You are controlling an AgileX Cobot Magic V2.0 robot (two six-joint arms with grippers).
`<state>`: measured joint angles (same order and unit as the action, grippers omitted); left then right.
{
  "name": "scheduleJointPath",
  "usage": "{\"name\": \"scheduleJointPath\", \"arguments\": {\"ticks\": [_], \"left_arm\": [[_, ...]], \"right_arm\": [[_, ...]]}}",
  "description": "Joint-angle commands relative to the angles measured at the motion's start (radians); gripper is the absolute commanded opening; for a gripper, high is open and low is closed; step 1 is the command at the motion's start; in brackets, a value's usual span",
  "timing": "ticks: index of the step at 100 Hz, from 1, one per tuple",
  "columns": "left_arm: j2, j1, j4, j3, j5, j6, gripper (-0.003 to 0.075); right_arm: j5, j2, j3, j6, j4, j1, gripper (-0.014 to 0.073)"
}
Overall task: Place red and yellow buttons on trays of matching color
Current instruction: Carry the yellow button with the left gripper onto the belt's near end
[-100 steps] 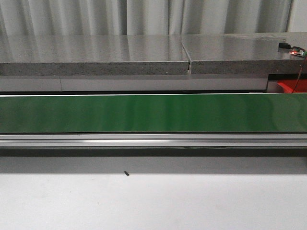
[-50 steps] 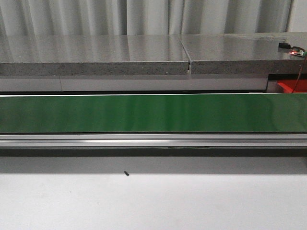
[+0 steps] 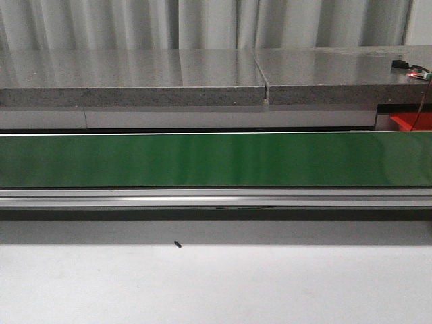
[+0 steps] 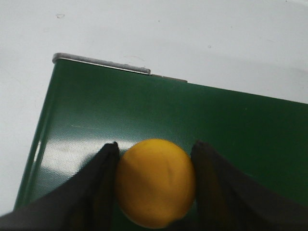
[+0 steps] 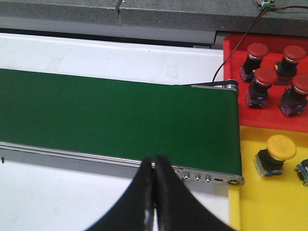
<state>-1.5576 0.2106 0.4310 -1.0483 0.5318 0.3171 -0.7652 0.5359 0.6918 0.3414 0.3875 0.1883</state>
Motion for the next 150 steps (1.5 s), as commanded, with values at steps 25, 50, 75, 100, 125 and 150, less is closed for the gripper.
{"name": "scheduleJointPath", "arguments": {"ticks": [25,50,75,100,125,150], "left_arm": [[0.109,-0.025,0.006,-0.033,-0.054,-0.001,0.0640],[0.148,0.004,-0.002,-0.108,-0.058,-0.001,0.0641],[0.133,0.153,-0.006,-0.182,-0.073,-0.009,0.0641],[0.037,0.324,-0.023,-0.266,-0.077,-0.011,0.0641],[-0.125,0.380,-0.043,-0.408,-0.066,-0.011,0.0641],[-0.320,0.380,-0.058,-0.574,-0.011,-0.011,0.0641]], "right_arm": [[0.060,0.001,0.024,0.006,0.022,-0.003,-0.0068],[0.060,0.001,0.024,0.006,0.022,-0.003,-0.0068],[0.060,0.001,0.024,0.006,0.022,-0.003,-0.0068],[0.060,0.001,0.024,0.006,0.022,-0.003,-0.0068],[0.060,0.001,0.024,0.006,0.022,-0.003,-0.0068],[0.060,0.001,0.024,0.006,0.022,-0.003,-0.0068]]}}
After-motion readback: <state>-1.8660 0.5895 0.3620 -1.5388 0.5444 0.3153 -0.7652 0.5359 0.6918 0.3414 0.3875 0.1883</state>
